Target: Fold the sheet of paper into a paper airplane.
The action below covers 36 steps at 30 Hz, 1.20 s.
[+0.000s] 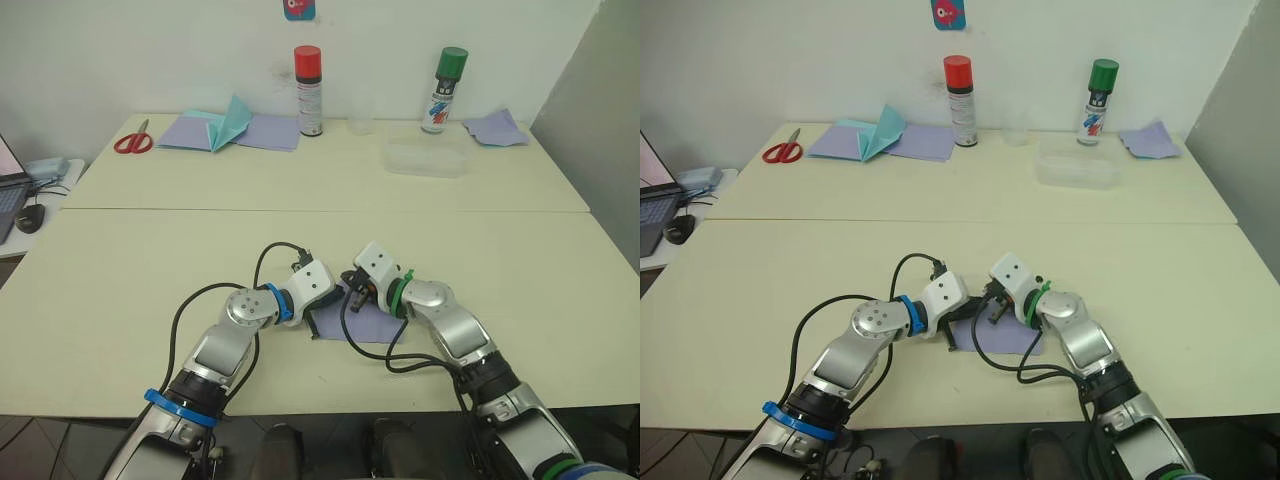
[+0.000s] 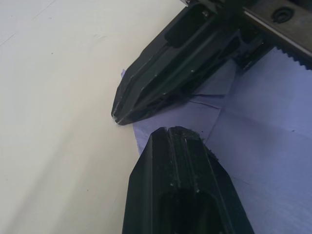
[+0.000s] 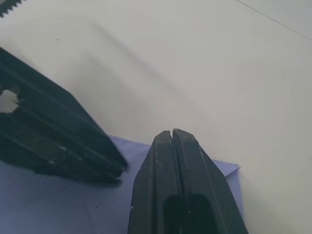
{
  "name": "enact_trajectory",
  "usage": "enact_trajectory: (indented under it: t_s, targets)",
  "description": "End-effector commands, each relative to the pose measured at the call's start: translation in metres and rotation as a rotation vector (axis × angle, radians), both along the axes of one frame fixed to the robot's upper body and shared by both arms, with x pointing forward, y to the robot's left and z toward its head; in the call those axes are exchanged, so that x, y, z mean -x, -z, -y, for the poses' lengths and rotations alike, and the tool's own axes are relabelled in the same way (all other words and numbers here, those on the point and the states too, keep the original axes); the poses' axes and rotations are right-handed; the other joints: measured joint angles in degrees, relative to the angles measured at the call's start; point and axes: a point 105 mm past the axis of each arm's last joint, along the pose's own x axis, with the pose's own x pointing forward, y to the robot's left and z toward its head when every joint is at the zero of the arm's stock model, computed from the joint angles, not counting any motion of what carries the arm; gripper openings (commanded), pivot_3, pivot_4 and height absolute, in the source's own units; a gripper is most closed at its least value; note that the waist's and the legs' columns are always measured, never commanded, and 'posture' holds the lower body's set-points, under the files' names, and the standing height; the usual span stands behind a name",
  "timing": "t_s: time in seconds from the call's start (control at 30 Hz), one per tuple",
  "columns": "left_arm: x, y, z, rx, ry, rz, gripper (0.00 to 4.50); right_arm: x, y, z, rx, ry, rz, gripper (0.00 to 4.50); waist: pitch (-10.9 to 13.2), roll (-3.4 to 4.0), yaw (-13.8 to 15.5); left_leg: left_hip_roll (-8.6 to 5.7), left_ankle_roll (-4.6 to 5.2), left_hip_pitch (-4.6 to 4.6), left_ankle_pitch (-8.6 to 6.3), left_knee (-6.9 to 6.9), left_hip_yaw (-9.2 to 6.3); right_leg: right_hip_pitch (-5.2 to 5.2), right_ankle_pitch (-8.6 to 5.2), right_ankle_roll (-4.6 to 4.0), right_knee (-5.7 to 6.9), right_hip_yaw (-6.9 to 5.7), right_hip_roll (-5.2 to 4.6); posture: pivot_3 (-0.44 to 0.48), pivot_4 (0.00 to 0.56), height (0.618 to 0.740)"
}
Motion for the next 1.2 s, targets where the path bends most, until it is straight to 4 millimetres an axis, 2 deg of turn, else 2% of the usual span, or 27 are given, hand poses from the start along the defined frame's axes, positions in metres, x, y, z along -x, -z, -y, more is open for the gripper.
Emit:
enact_trajectory:
  t_s: [0.03,0.17,0.3,0.43,0.57,0.7,0.9,1.0,1.1,1.2]
  targets:
    - [0.007,0.026,-0.006,-0.061,-0.015,-0.086,0.02,-0.013,0.009,0.024,0.057,0.121,0.005,0.0,0.0,0.0,0.01,0.0,0.0,0.0,0.0,0.0,0.0,0.0,0.0,0.0,0.0,0.0,0.0,0.0,0.15,0.74]
    - [0.008,0.027,-0.007,-0.064,-0.017,-0.09,0.02,-0.019,0.008,0.036,0.06,0.176,0.015,0.0,0.0,-0.01,0.07,0.0,0.0,0.0,0.0,0.01,0.03,0.01,0.01,0.01,0.0,0.0,-0.04,0.0,0.15,0.74]
    - [0.008,0.028,-0.008,-0.067,-0.019,-0.094,0.02,-0.016,0.01,0.039,0.067,0.17,0.01,0.0,-0.01,-0.01,0.06,0.0,0.0,-0.02,0.0,0.0,0.05,0.0,0.01,0.01,-0.01,0.03,-0.07,0.0,0.15,0.74]
    - [0.007,0.027,-0.008,-0.066,-0.024,-0.086,0.02,-0.003,0.009,0.023,0.038,0.067,-0.01,0.0,-0.01,-0.01,0.09,0.0,0.0,-0.02,0.0,-0.02,0.01,0.0,0.0,0.0,-0.01,0.02,-0.06,0.0,0.15,0.74]
    - [0.006,0.027,-0.006,-0.06,-0.025,-0.089,0.02,0.001,0.005,0.013,0.023,0.035,0.022,0.0,-0.01,0.0,0.0,-0.01,0.0,-0.02,0.0,-0.03,0.04,-0.01,0.0,-0.01,-0.02,0.01,-0.05,0.0,0.15,0.74]
    - [0.006,0.027,-0.006,-0.058,-0.024,-0.09,0.02,-0.001,-0.006,0.012,-0.024,0.051,0.069,0.0,-0.01,0.0,0.0,0.0,0.0,-0.01,0.0,-0.03,0.02,-0.01,0.0,-0.01,-0.01,0.01,-0.02,0.0,0.15,0.74]
    - [0.006,0.028,-0.006,-0.059,-0.024,-0.092,0.02,-0.013,-0.029,0.023,-0.029,0.109,0.219,0.0,0.02,0.02,-0.01,0.0,0.0,-0.02,0.0,-0.03,0.03,-0.04,-0.01,-0.01,-0.01,0.01,-0.01,0.0,0.15,0.74]
    - [0.006,0.028,-0.006,-0.059,-0.024,-0.092,0.02,-0.011,-0.04,0.018,-0.088,0.082,0.232,0.0,0.02,0.02,0.0,-0.01,0.0,-0.04,0.0,-0.03,0.04,-0.04,-0.01,-0.01,-0.02,0.01,-0.01,0.0,0.15,0.74]
    - [0.006,0.028,-0.005,-0.058,-0.023,-0.094,0.02,0.0,-0.036,0.007,-0.122,0.01,0.174,0.0,0.02,0.02,0.01,0.0,0.0,-0.04,0.0,-0.03,0.04,-0.04,-0.01,-0.01,-0.02,0.01,-0.02,0.0,0.15,0.74]
    - [0.006,0.028,-0.004,-0.057,-0.02,-0.094,0.02,0.007,-0.022,0.003,-0.083,-0.027,0.111,0.0,0.01,0.02,0.03,0.0,0.0,-0.04,0.0,-0.03,0.01,-0.04,-0.01,-0.01,-0.01,0.01,-0.01,0.0,0.15,0.74]
